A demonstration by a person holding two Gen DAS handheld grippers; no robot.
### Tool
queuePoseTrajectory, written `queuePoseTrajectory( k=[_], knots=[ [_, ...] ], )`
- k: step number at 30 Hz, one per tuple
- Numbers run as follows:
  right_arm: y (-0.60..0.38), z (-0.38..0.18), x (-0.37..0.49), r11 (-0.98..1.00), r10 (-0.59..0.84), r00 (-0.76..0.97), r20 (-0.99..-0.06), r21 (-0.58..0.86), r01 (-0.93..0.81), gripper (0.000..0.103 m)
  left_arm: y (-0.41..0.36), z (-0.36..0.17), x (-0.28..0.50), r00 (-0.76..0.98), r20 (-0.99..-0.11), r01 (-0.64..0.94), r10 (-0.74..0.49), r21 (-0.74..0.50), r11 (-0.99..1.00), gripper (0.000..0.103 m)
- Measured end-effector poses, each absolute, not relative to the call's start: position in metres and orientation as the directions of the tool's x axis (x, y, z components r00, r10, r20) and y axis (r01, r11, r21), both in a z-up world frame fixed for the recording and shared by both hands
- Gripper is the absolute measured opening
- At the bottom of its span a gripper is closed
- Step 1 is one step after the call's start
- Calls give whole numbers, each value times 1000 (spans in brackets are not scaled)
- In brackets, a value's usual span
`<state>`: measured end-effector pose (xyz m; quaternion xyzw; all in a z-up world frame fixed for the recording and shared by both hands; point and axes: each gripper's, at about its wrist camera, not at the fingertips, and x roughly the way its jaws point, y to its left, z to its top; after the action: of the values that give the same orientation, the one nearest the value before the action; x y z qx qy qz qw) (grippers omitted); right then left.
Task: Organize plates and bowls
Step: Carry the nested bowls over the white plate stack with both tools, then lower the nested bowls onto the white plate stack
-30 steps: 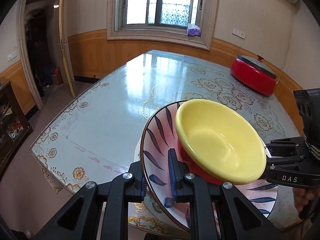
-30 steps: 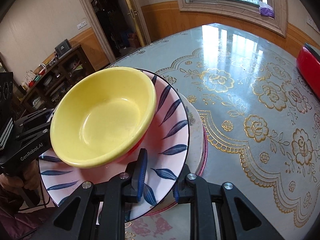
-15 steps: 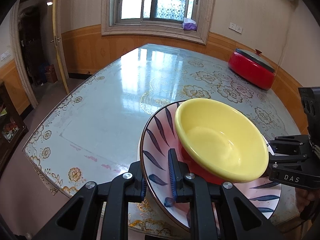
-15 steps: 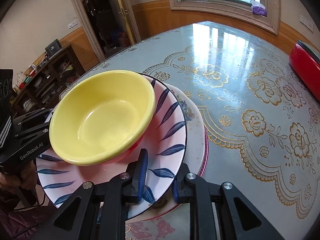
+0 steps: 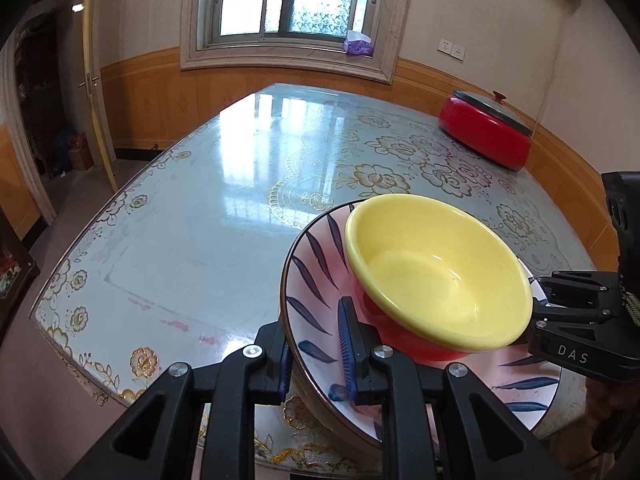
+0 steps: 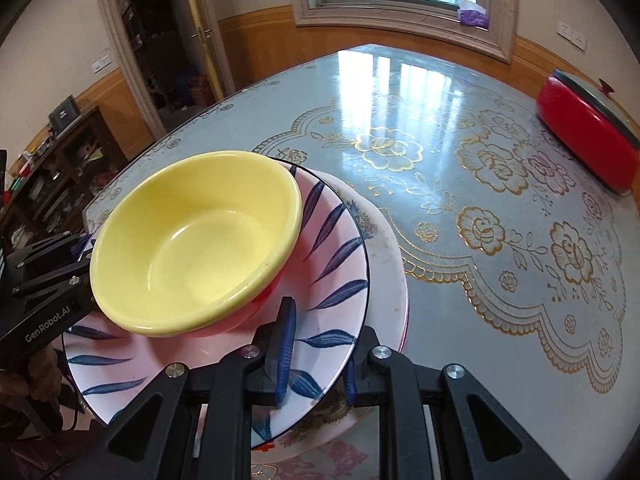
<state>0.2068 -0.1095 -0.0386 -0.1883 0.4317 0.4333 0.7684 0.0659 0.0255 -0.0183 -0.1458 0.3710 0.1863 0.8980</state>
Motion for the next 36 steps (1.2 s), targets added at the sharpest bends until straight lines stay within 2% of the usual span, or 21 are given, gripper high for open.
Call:
queuePoseTrajectory(
  k=[5,10,17,25,36],
  knots=[
    [-112,-37,196,608,480,311,-820,56,-792,23,22,-19,65,667,-714,-416,211,-122,901,25],
    [-115,-35,190,619,479,333,-812,43,-784,27,21,-21,62,678,-705,-416,208,-136,899,26],
    [-134,-31,189,640,494,315,-810,94,-763,27,15,-20,59,673,-706,-427,219,-130,895,27],
    [-143,-28,180,638,512,342,-788,83,-766,27,6,-21,62,634,-718,-453,287,-45,890,29],
    [-139,-30,175,684,482,373,-793,74,-726,28,6,-20,62,655,-708,-442,266,-73,894,35]
  ],
)
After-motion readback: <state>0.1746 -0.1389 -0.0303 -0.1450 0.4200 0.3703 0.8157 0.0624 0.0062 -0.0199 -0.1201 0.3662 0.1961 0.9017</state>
